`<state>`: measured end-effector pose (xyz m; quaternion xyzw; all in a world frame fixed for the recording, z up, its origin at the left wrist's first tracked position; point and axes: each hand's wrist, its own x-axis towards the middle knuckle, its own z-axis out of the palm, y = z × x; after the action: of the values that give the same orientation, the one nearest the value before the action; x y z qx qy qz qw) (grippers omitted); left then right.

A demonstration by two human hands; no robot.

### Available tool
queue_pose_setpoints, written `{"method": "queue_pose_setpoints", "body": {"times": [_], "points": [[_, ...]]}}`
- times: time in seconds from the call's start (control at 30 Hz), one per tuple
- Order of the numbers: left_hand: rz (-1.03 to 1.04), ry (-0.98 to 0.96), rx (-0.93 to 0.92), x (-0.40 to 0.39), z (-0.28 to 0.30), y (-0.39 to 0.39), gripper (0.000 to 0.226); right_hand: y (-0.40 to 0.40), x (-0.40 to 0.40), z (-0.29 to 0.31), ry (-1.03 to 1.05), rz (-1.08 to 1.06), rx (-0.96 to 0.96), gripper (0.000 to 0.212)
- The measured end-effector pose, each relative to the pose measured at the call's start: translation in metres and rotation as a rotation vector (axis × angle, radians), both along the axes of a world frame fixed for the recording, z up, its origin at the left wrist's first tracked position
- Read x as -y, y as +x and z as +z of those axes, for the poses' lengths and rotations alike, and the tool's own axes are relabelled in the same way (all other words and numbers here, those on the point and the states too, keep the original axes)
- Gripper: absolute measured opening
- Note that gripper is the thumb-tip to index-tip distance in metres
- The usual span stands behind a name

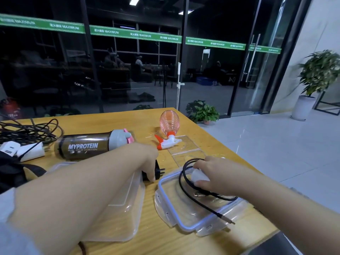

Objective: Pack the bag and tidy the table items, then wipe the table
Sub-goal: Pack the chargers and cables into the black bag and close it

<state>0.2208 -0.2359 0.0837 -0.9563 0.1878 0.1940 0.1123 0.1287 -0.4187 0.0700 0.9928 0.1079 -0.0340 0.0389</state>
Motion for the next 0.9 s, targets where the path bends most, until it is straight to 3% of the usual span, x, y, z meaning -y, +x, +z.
{"method": "queue_pose_setpoints", "body": {"times": [0.17,0.43,0.9], "points": [[-0.027,-0.094,0.068,0.002,0.003,0.000,0.034,-0.001,0.001,0.001,0.011,0.008,-0.022,0.050],[-0.107,-0.346,0.279,-0.012,0.020,-0.009,0.040,-0.005,-0.006,0.009,0.000,0.048,0.042,0.051],[-0.189,-0.496,0.549,-0.088,0.035,-0.049,0.043,-0.014,-0.075,0.032,0.102,0.269,0.373,0.058]]}}
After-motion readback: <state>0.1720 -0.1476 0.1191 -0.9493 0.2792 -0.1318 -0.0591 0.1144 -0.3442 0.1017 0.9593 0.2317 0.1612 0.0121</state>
